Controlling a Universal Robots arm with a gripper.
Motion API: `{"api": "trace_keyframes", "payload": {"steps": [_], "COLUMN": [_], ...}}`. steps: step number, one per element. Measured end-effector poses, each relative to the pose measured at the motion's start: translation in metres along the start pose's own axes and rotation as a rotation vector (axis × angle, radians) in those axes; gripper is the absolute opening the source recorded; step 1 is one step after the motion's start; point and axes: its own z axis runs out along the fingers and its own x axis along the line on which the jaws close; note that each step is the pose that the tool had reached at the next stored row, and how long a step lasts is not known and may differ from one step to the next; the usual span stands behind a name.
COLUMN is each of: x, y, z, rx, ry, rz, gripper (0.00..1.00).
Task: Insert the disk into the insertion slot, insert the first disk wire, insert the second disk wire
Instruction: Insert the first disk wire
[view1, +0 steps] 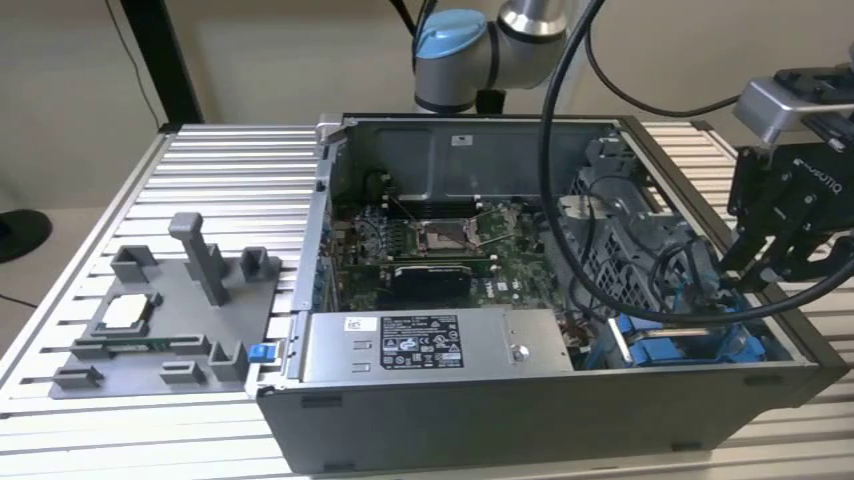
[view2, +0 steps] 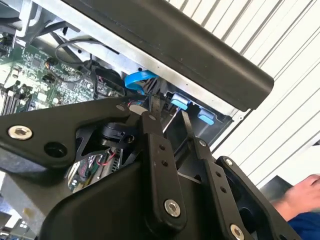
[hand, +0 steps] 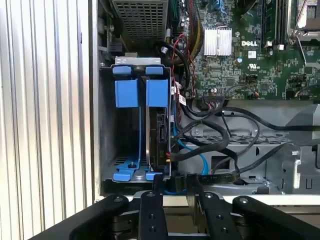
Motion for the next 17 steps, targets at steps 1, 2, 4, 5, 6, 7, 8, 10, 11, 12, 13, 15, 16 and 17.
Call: {"api": "trace_keyframes", "payload": {"steps": [1,2,4,5,6,7,8,10,11,12,13,15,16,17], "x": [0.0000,0.0000,-0.0001,-0.0002,-0.0003,-0.0003,-0.0004,-0.0004,-0.0006,-0.0006,-0.0006,-0.0007,-0.0007,-0.0007], "y": [-0.0001,-0.0002,-0.0003,-0.0003,-0.0003,-0.0004,-0.0004,-0.0004,-0.0004,-0.0004,-0.0005,-0.0005,-0.0005,-0.0005], "z": [0.0004,0.0010,0.0030,0.0040,0.0050,0.0056,0.0062,0.0070,0.0073,0.0076,0.0078,0.0085,0.0086,0.0088], "rx": [0.0000,0.0000,0.0000,0.0000,0.0000,0.0000,-0.0001,-0.0001,-0.0001,-0.0001,-0.0001,-0.0002,-0.0002,-0.0002], "ry": [-0.0002,-0.0004,-0.0005,-0.0004,-0.0005,-0.0004,-0.0005,-0.0006,-0.0010,-0.0016,-0.0027,-0.0059,-0.0063,-0.0065], "rz": [0.000,-0.001,-0.002,-0.002,-0.002,-0.002,-0.002,-0.002,-0.002,-0.002,-0.002,-0.003,-0.003,-0.003], "gripper": [1.00,1.00,1.00,1.00,1.00,1.00,1.00,1.00,1.00,1.00,1.00,1.00,1.00,1.00]}}
